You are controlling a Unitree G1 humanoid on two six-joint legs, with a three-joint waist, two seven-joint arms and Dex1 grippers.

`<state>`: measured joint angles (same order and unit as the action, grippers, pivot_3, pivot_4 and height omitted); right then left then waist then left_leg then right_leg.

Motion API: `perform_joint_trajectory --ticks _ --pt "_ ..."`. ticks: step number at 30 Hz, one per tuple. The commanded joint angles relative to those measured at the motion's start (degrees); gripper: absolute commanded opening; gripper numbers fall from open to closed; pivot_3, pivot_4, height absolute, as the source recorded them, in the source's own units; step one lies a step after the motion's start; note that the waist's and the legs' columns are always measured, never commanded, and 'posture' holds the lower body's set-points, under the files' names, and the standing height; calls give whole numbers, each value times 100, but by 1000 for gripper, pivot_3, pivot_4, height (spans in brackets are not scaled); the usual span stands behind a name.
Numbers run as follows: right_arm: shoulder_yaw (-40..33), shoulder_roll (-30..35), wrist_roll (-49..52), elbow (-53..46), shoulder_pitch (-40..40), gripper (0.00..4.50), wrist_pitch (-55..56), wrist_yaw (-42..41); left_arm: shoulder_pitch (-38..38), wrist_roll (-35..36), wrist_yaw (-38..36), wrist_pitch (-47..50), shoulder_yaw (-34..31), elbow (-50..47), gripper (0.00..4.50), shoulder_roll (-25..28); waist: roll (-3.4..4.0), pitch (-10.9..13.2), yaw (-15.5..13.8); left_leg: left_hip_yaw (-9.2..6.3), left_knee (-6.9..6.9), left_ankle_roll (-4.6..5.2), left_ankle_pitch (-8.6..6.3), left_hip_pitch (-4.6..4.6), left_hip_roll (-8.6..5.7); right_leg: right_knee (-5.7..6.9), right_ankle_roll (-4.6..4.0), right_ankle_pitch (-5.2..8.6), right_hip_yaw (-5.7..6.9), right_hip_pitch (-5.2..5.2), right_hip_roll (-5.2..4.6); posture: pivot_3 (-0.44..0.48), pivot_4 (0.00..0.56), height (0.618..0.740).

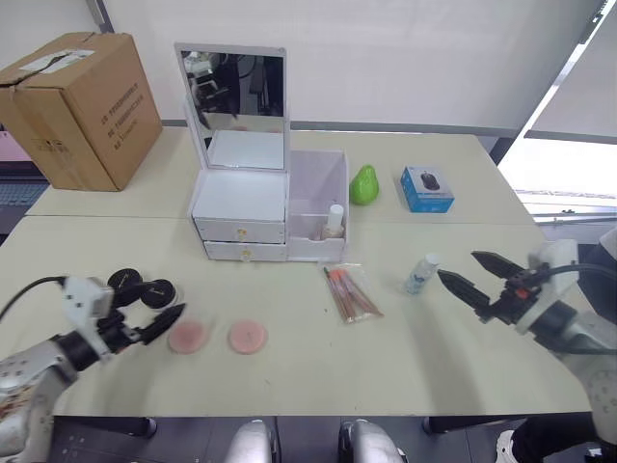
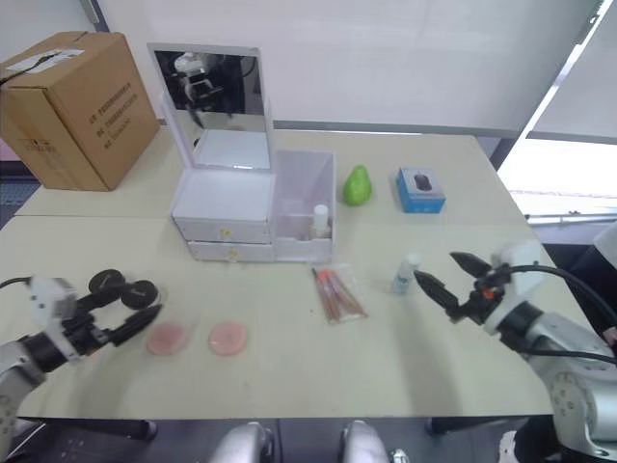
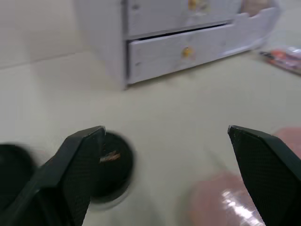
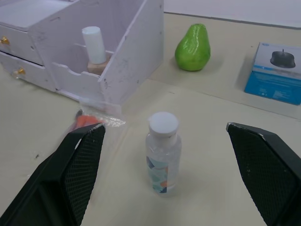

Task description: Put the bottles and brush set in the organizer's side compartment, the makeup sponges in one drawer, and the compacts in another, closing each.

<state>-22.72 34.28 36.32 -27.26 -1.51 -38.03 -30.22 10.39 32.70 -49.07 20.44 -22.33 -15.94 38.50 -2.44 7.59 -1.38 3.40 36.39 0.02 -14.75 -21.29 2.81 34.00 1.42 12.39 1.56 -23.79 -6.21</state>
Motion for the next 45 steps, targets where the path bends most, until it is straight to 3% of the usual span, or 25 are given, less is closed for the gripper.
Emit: perform_joint_trajectory --ticks 1,9,21,24,33,40,45 --pt "232 -260 -377 -198 178 4481 -9 735 -185 260 115 327 539 -988 4500 -54 0 0 1 0 0 3 2 0 0 -1 0 0 -2 7 2 0 150 740" --pt "1001 -1182 -1228 -64 385 4481 307 1723 -773 470 -34 624 1498 -1773 4500 -58 21 -18 41 -25 16 7 4 13 1 -2 -3 2 -77 23 75 0 150 740" --pt "1186 -1697 -1532 6 523 4481 627 1918 -919 299 -261 403 1806 -1544 4500 -73 23 -19 67 -46 23 8 4 16 2 -2 -9 6 -95 25 96 0 150 740" --pt "1157 -1723 -1470 -19 536 3923 622 1917 -911 300 -254 399 1803 -1517 4500 -83 23 -19 71 -46 23 8 4 15 2 -2 -11 6 -96 25 96 0 150 740" --pt "1143 -1694 -1520 19 553 901 691 1903 -964 383 -177 318 1775 -1537 4500 -261 24 -18 70 -46 23 8 4 15 3 -2 -13 8 -95 25 97 0 150 740" --pt "1108 -1612 -1400 -161 722 893 634 1818 -899 285 -101 182 1776 -1514 4500 -338 26 -17 73 -46 23 8 4 15 2 -2 -13 8 -97 25 97 0 150 740" --pt "952 -1376 -670 -416 1793 893 0 1659 -905 128 206 103 1758 -1534 4500 -528 38 -9 80 -46 24 8 4 14 1 -1 -13 7 -100 21 99 0 150 740"
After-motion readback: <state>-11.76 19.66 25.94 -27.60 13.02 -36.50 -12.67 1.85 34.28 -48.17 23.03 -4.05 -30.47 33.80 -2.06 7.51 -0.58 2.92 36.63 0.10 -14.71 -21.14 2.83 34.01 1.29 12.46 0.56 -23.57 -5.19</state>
